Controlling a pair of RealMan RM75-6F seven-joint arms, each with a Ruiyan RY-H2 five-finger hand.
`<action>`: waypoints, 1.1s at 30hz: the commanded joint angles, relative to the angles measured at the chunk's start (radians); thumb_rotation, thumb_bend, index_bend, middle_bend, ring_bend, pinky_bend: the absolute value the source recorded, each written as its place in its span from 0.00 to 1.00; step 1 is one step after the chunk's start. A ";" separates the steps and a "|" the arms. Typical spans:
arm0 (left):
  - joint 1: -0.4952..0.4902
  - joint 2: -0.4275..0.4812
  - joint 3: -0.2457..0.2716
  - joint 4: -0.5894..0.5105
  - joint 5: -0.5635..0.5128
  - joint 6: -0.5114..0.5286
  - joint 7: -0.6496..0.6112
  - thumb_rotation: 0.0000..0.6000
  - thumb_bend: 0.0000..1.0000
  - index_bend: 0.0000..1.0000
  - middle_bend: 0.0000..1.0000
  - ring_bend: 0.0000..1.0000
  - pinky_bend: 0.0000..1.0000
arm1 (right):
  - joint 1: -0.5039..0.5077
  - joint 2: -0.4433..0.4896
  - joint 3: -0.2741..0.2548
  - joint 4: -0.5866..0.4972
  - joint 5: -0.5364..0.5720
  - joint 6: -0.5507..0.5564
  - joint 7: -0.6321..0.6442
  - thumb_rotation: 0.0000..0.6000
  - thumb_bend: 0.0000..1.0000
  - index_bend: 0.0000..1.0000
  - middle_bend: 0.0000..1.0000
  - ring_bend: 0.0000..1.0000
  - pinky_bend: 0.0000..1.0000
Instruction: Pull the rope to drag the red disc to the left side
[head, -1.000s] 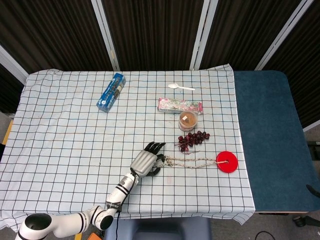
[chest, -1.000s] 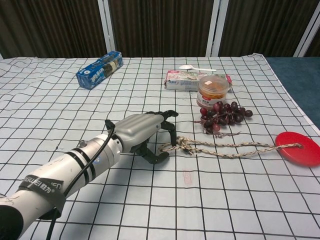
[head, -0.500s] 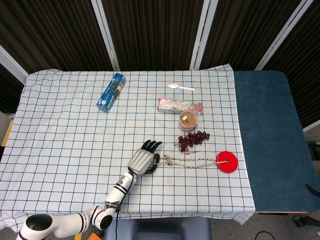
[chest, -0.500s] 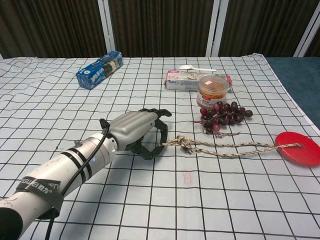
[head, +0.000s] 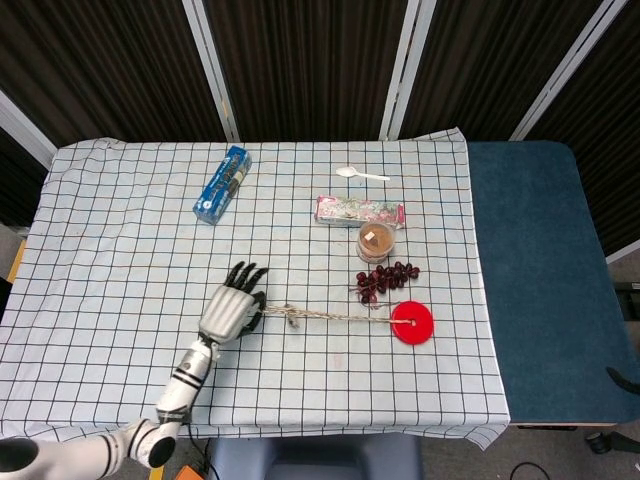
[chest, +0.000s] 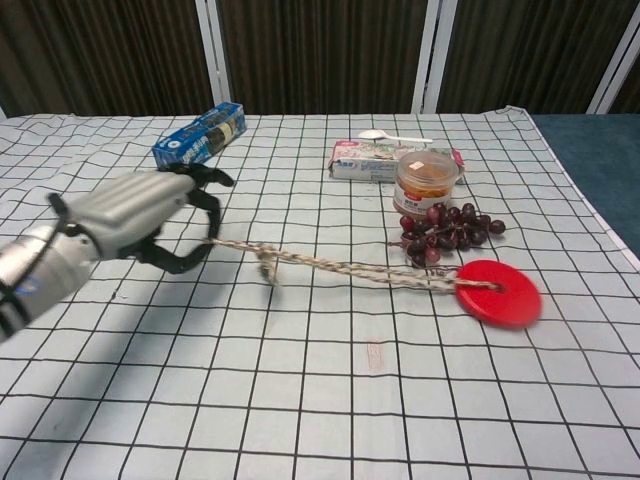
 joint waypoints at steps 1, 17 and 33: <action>0.143 0.236 0.091 -0.174 0.034 0.141 0.028 1.00 0.77 0.84 0.10 0.00 0.05 | 0.005 -0.004 0.000 0.002 0.000 -0.008 -0.002 1.00 0.11 0.00 0.00 0.00 0.00; 0.316 0.456 -0.057 -0.041 -0.203 0.310 -0.095 1.00 0.78 0.84 0.12 0.00 0.05 | 0.020 -0.014 -0.007 -0.030 -0.037 0.006 -0.031 1.00 0.11 0.00 0.00 0.00 0.00; 0.318 0.418 -0.135 0.007 -0.164 0.382 -0.168 1.00 0.78 0.84 0.17 0.00 0.11 | 0.021 -0.016 -0.011 -0.046 -0.036 0.009 -0.055 1.00 0.11 0.00 0.00 0.00 0.00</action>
